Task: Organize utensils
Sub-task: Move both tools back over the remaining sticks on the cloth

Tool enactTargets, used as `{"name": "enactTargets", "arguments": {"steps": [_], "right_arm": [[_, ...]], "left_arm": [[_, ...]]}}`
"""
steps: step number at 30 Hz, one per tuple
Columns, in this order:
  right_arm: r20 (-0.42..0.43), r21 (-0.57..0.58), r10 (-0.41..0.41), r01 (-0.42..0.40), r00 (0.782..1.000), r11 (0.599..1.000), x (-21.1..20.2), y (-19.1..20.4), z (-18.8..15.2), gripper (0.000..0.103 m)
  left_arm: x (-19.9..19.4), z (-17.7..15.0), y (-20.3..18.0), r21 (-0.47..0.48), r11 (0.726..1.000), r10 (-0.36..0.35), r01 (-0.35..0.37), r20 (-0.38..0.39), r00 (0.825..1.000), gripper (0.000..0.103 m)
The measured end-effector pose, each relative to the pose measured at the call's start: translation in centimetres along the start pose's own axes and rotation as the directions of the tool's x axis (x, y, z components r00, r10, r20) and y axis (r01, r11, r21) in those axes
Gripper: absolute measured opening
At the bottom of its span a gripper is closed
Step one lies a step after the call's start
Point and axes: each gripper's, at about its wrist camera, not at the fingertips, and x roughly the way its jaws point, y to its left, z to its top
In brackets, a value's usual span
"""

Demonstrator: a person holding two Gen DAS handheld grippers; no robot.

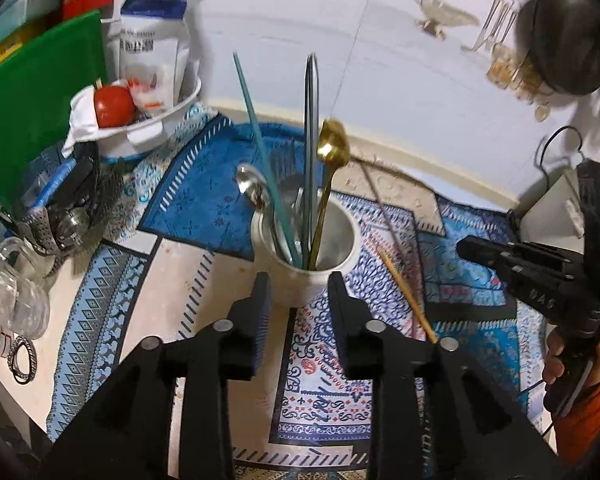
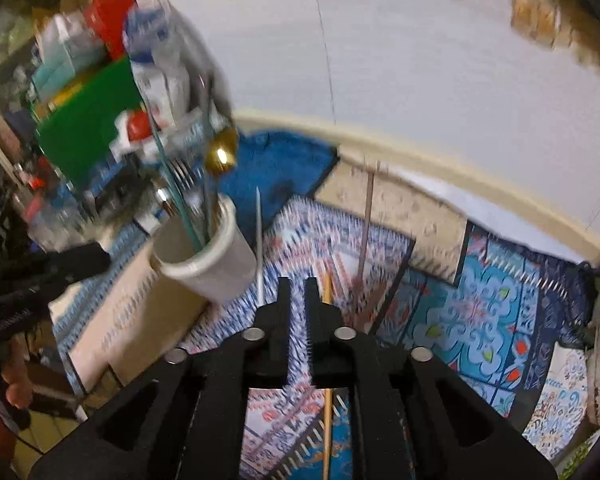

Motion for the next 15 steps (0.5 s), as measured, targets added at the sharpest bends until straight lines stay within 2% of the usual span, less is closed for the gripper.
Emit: {"name": "enactTargets", "arguments": {"steps": [1,7,15], "right_arm": [[-0.027,0.002,-0.006,0.007,1.0,1.0,0.9,-0.3,-0.4,0.019],[-0.161,0.009,-0.023,0.025,0.987,1.0,5.1,-1.4,-2.9,0.019],[-0.225,0.008,-0.007,0.009,0.974,1.0,5.4,-2.2,-5.1,0.019]], "left_arm": [[0.5,-0.2,0.0,-0.002,1.0,0.0,0.0,-0.012,1.0,0.033],[4.4,-1.9,-1.2,0.015,0.999,-0.033,0.035,-0.121,0.992,0.033],[9.4,-2.9,-5.2,0.046,0.993,-0.097,0.11,-0.23,0.968,0.033]]}}
